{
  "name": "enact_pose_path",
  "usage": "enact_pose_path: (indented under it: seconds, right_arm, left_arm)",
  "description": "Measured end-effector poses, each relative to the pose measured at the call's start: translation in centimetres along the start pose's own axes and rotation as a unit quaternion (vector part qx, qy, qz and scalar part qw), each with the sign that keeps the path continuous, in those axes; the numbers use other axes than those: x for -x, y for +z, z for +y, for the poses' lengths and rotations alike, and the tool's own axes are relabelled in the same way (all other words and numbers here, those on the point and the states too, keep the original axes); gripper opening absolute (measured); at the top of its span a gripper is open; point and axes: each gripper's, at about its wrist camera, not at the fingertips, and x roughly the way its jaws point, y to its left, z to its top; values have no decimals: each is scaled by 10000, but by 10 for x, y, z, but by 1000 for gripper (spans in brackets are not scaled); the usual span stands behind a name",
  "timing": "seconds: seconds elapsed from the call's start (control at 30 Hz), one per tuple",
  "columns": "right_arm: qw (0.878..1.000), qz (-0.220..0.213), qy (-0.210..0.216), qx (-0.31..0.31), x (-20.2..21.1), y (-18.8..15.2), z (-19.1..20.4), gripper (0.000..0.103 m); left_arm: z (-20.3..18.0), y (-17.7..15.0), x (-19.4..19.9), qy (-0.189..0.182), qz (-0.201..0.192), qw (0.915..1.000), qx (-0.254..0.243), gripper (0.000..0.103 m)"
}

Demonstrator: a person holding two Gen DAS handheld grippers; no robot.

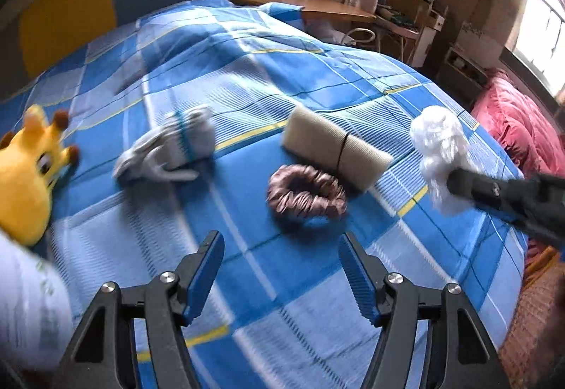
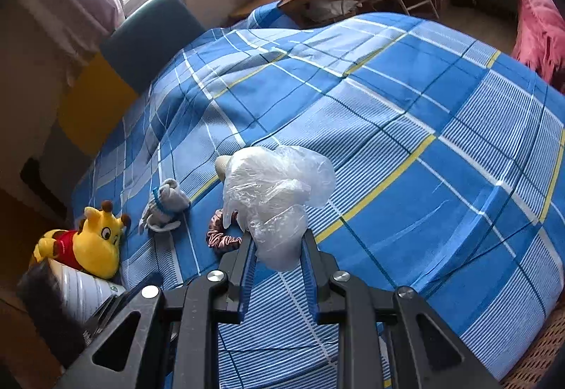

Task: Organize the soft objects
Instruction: 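Grasp the clear plastic bag with the right tool while the left tool grasps the brown scrunchie, then carry the brown scrunchie into the gold tray and open the left tool while the right tool carries the bag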

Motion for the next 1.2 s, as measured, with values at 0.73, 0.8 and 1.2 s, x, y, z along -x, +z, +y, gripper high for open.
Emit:
enact_pose_path:
  seconds: [0.73, 0.8, 1.2]
  right_arm:
    - [9986, 243, 75, 463, -12, -8, 15, 24]
    - [9958, 452, 140, 779, -20, -15, 27, 24]
    - [9536, 1805, 33, 2409, -70, -72, 77, 28]
  left_arm:
    - [3, -15, -17, -209, 157, 9997, -31, 13]
    - [12, -32, 0, -216, 193, 9996, 71, 13]
    - [49, -158, 75, 488, 32, 9960, 750, 13]
